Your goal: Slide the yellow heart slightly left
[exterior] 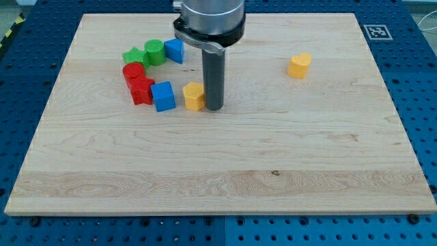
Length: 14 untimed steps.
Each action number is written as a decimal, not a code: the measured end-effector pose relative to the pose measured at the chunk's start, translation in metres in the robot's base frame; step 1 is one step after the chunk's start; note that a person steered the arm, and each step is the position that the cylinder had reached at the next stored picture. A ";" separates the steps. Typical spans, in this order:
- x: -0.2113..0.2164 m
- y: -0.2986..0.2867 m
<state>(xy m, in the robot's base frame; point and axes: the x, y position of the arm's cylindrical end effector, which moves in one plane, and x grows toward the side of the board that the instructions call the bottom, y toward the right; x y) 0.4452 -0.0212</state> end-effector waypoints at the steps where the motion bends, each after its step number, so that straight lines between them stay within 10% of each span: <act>1: 0.000 -0.011; 6: -0.061 0.195; 14: -0.139 0.147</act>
<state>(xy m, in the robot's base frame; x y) 0.3065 0.1261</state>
